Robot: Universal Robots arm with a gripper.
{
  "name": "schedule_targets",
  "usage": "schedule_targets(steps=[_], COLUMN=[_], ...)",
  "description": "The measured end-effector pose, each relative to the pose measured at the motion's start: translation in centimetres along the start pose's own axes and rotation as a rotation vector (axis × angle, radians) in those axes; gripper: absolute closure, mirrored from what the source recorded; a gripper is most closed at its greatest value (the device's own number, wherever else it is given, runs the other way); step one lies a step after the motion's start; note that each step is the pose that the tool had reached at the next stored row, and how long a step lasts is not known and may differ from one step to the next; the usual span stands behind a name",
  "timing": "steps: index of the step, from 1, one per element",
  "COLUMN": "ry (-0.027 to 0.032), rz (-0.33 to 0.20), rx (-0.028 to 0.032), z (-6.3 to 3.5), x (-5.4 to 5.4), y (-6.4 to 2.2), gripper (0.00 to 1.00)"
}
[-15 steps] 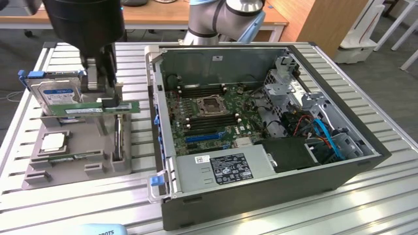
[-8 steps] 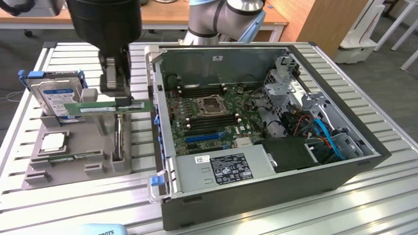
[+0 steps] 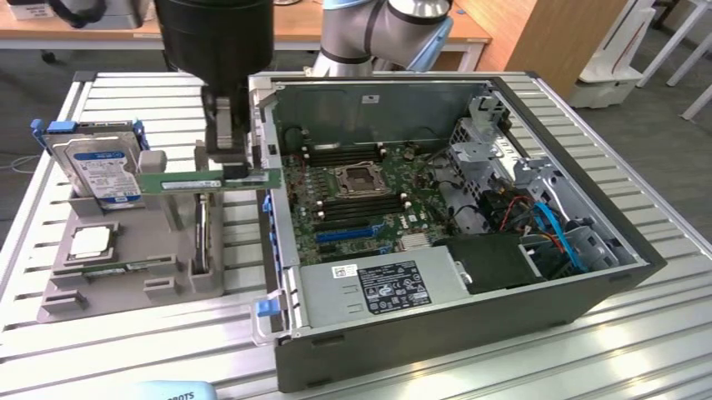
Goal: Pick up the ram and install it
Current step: 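Pick up the ram and move it above insertion slot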
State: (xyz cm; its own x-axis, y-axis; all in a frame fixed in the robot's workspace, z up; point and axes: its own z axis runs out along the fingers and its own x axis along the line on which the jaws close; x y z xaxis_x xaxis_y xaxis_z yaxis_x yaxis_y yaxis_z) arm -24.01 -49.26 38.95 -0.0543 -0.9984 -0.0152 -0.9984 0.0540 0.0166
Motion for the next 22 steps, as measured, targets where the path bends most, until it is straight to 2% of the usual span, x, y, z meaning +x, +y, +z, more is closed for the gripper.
schedule_targets(steps=[22], ry=[0.0000], rz=[0.000], rx=[-0.0020], z=[-0.10], x=[-0.3], y=[-6.55], gripper=[0.88])
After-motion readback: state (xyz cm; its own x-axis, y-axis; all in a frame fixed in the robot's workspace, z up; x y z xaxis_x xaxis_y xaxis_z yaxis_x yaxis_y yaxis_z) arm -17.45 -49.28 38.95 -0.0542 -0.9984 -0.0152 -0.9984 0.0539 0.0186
